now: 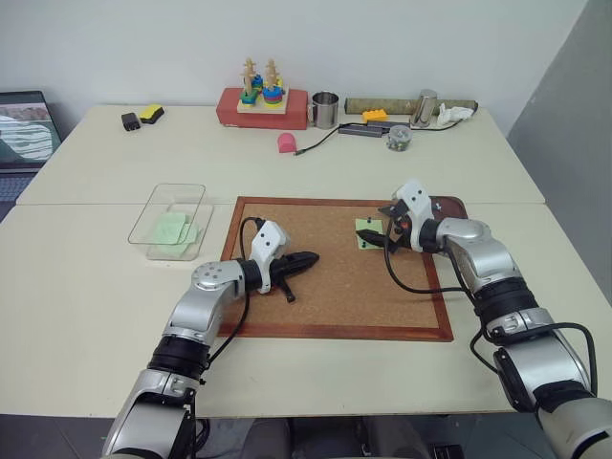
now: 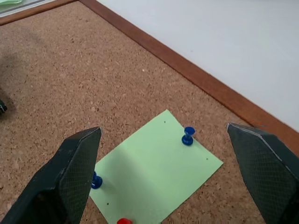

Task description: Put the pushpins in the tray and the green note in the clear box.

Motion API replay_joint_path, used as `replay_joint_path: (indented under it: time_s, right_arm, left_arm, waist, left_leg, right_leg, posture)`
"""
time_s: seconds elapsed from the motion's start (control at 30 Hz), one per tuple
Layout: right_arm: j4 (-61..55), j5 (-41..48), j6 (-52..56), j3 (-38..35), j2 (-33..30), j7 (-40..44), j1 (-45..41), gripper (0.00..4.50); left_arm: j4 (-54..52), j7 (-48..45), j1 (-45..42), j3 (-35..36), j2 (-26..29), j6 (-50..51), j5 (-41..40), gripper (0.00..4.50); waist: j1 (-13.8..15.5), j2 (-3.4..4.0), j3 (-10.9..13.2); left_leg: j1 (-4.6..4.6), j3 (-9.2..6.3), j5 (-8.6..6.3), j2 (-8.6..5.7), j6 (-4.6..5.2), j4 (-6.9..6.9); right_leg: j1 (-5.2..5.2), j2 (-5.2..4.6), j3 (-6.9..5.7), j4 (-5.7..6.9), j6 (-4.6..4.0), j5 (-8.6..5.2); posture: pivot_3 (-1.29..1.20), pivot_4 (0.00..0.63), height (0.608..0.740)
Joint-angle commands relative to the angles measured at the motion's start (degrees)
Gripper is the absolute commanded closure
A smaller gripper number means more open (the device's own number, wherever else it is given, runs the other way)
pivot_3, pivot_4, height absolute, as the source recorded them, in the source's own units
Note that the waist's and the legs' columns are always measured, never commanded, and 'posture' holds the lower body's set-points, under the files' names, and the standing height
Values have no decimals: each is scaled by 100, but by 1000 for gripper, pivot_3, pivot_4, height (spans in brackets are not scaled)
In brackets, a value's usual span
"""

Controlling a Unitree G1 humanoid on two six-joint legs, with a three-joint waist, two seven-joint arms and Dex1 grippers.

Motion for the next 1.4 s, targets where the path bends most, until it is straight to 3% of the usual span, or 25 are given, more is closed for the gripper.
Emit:
replay_joint_path:
  time_s: [0.03,0.23,0.57,0.93,1.4]
  right_arm:
    - [356,-102,-401,-166,101,4,-330,0]
    - [924,-239,-786,-254,254,-35,-573,0]
    - [1629,-411,-1221,-370,376,-117,-840,1938]
    - [1778,-507,-1466,-416,370,-120,-871,4404]
    - [945,-193,-1370,-751,373,41,-657,4472]
  left_arm:
    - [-196,23,94,3,-1,64,17,4492]
    - [-337,43,160,18,22,149,13,4492]
    - [-446,83,187,27,12,218,15,4500]
    - [-512,137,215,32,6,262,-10,4500]
    - [-520,153,254,-128,-13,348,129,4500]
  waist:
    - [-3,0,0]
    - [-35,1,0]
    - [-47,1,0]
    - [-60,1,0]
    - [-84,3,1]
  left_leg:
    - [1,0,0,0,0,1]
    - [1,-1,0,0,0,-1]
    - [1,-1,0,0,0,-1]
    - [1,-1,0,0,0,-1]
    - [1,-1,0,0,0,-2]
  right_leg:
    - [0,0,0,1,0,0]
    - [0,0,0,1,0,0]
    - [0,-1,0,1,0,0]
    - [0,-1,0,1,0,0]
    - [0,-1,1,1,0,0]
  posture:
    - [0,150,740]
    - [0,150,740]
    - [0,150,740]
    - [0,150,740]
    - [0,150,740]
